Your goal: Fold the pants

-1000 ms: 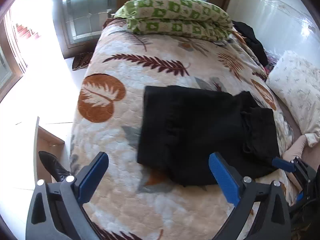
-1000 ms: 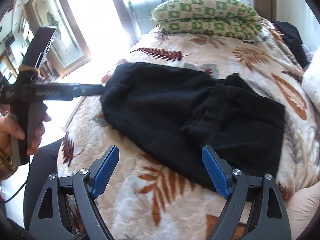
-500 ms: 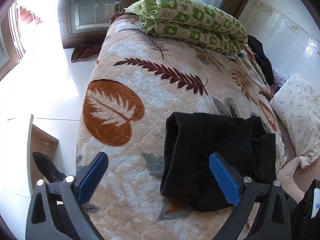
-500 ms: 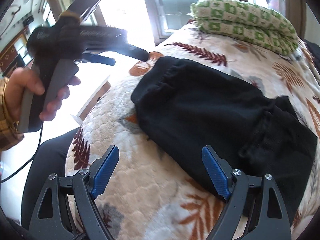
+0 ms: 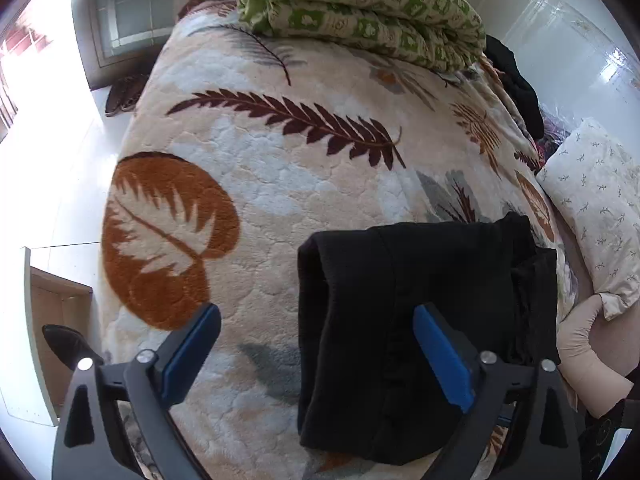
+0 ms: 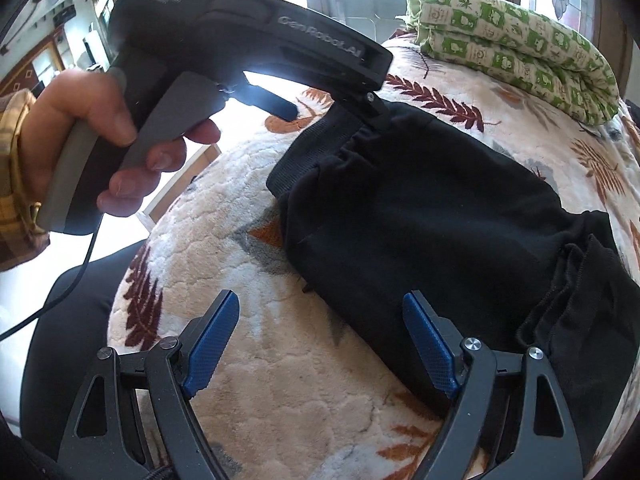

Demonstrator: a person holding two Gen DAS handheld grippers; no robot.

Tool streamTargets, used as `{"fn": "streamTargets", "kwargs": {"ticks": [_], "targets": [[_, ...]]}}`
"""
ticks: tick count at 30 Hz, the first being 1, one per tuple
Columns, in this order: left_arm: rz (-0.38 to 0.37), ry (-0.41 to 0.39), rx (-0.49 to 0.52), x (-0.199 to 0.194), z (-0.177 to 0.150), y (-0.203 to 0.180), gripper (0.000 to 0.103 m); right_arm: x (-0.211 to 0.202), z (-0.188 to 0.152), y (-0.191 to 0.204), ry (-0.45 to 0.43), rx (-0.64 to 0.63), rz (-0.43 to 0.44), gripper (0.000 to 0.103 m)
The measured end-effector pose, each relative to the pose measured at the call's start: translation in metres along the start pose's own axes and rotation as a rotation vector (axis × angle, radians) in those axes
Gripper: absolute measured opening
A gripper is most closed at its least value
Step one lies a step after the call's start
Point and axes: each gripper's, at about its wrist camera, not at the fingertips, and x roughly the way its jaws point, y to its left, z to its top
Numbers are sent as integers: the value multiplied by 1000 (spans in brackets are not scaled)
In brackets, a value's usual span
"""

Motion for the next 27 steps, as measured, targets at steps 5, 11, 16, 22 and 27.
{"fn": "streamTargets", "kwargs": {"ticks": [5,11,16,22,27], "targets": [[-27,36,0,17,7,2,84,4,2,0,3,-17,-19,83],[-51,32,22,20,15,1,81,10,15,7,-17,-64,-48,81],[-74,48,20,23,17,5,81,33,24,13,-1,-125,-111,68],[-77,74,22,26,23,4,81,45,30,14,-39,-161,-196,55],[-94,76,5,23,22,7,81,39,34,21,-42,-237,-207,26]]}}
